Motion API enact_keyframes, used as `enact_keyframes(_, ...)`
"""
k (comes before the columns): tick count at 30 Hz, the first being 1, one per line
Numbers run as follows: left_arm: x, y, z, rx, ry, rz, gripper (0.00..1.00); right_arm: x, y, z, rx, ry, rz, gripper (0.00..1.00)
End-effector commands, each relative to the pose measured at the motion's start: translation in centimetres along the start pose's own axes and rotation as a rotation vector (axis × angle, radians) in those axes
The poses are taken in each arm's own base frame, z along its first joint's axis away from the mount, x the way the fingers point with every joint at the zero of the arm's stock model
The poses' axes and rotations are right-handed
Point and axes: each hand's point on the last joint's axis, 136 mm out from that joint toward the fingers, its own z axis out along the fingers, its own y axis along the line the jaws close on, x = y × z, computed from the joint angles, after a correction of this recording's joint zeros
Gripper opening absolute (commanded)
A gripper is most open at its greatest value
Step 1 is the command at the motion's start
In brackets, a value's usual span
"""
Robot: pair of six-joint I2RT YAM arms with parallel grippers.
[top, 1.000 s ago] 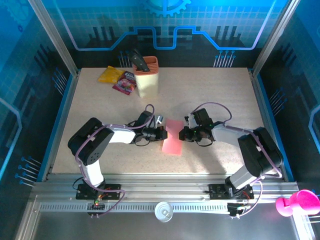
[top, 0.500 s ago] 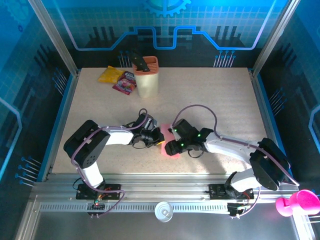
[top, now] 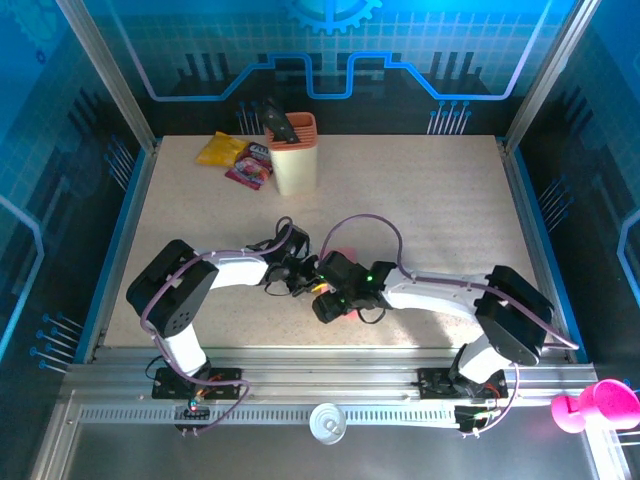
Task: Fold a paper plane with a square sheet of paper (pick it up from the middle)
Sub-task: Third fold the triangle at the center of the table.
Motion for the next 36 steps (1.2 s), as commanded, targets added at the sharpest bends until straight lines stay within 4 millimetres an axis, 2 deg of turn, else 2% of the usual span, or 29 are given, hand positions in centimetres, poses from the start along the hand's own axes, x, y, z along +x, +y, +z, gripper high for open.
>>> enact_keyframes(1,-0.3,-0.6,-0.8,-0.002,-0.013,-0.025,0.00,-1.1,0.7,0.4,0.000,-0.015,-0.006,0.67)
enact_keyframes(8,-0.3,-0.5,-0.6,-0.004,-0.011,-0.027,0.00,-1.5,0.8,1.3,0.012,-0.007,-0.007,0.66)
enact_keyframes(11,-0.3,-0.5,-0.6,-0.005,-0.010,-0.026,0.00,-1.4,0.6,1.4,0.020,-0.007,-0.001,0.63)
enact_keyframes(18,-0.3,-0.4,-0.5,-0.006,-0.009,-0.025,0.00,-1.5,-0.1,0.5,0.017,-0.025,0.014,0.32)
enact_keyframes(24,-0.4,-0.4,-0.4,-0.003,-0.012,-0.021,0.00,-1.5,-0.4,0.4,-0.010,-0.020,0.023,0.00)
enact_keyframes(28,-0.5,-0.6,-0.7,-0.010,-0.018,0.003,0.00,-1.6,-0.9,0.2,-0.049,-0.022,0.039,0.00)
enact_keyframes(33,-1.7,-0.8,-3.0,-0.045,-0.073,0.075,0.20,-1.3,-1.5,0.3,-0.125,-0.001,0.055,0.00)
enact_keyframes(36,-2.5,-1.5,-4.5,-0.030,-0.105,0.106,0.25,-1.2,-1.5,0.3,-0.162,0.001,0.060,0.00)
